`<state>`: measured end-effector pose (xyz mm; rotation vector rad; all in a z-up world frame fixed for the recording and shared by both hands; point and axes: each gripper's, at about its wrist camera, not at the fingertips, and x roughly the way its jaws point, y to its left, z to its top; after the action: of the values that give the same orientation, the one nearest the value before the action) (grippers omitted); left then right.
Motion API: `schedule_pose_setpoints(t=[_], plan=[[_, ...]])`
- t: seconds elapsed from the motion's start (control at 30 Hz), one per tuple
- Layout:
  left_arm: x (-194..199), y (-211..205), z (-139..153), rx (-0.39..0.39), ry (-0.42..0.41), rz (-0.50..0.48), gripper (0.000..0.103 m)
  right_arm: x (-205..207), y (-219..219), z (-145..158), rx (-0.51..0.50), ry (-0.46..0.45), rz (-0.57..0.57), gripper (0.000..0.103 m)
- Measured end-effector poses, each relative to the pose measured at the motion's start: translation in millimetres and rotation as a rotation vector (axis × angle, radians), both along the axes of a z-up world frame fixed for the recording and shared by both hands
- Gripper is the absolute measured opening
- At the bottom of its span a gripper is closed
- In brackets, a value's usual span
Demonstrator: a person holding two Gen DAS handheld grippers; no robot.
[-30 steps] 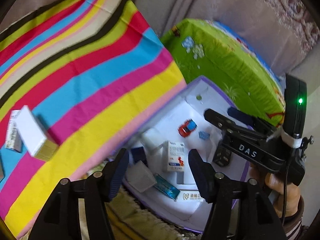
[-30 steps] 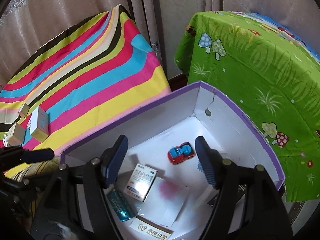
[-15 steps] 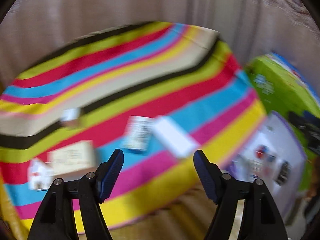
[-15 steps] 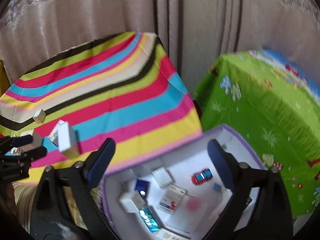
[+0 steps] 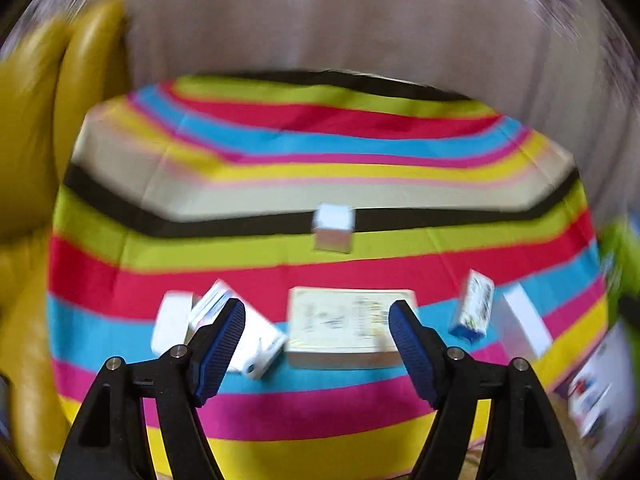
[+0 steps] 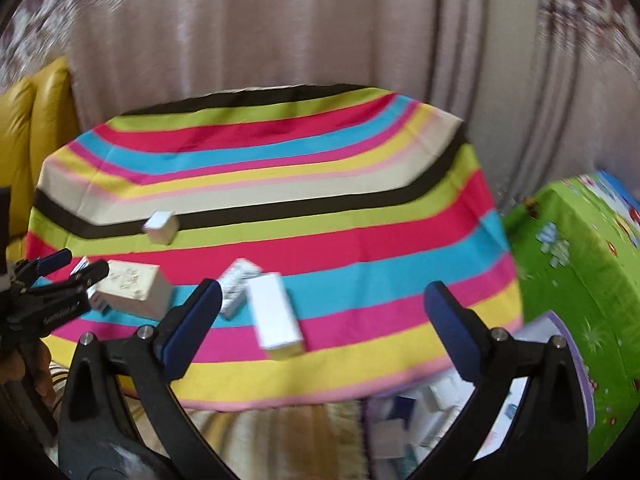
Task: Organize rigid objects
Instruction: 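Return both grippers to the striped cloth, then grasp the white medicine box with red figure with the left gripper while the right grasps the tall white box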
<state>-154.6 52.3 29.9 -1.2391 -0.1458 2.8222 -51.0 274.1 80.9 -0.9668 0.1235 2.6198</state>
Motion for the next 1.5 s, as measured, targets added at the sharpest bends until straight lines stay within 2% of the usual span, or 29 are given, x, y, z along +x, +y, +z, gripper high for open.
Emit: schedule_pose_setpoints(t=[0.13, 0.27, 0.4, 0.5, 0.93, 1.07, 1.13, 1.3, 1.5], plan=[[-4.0, -47.3, -12.4, 0.137, -0.033, 0.172, 0.075, -21.6, -22.4, -17.6, -0.026, -0.013, 0.087, 0.102], [2.1, -91.0, -22.7, 0.313, -0.051, 0.325, 0.075, -32.0, -32.4, -42.1, 0.038, -0.065, 0.094, 0.102], [-0.7, -108.1, -35.6, 0.405, -0.102, 0.394, 0.075, -39.1, -29.3, -60.6, 0.002, -0.126, 0.087, 0.102], [-5.4, -108.3, -47.5, 0.469, -0.154, 0.396, 0.075, -40.0, -26.8, -67.8, -0.017, -0.148, 0.082, 0.102], [-32.6, -85.8, -62.1, 0.427, -0.255, 0.412, 0.075, -61.4, -35.1, -88.8, 0.029, -0.246, 0.119, 0.098], [-39.8, -76.1, -72.0, 0.367, -0.283, 0.389, 0.073, -67.5, -35.4, -92.5, 0.034, -0.264, 0.129, 0.098], [-40.2, -71.8, -71.1, 0.319, -0.272, 0.372, 0.058, -70.4, -34.8, -94.4, 0.032, -0.273, 0.130, 0.098], [-33.4, -73.5, -69.0, 0.318, -0.260, 0.366, 0.041, -76.9, -27.3, -100.3, -0.013, -0.298, 0.130, 0.095], [-4.6, -74.1, -38.0, 0.287, -0.127, 0.354, 0.041, -77.2, -20.2, -102.6, -0.073, -0.297, 0.137, 0.087]])
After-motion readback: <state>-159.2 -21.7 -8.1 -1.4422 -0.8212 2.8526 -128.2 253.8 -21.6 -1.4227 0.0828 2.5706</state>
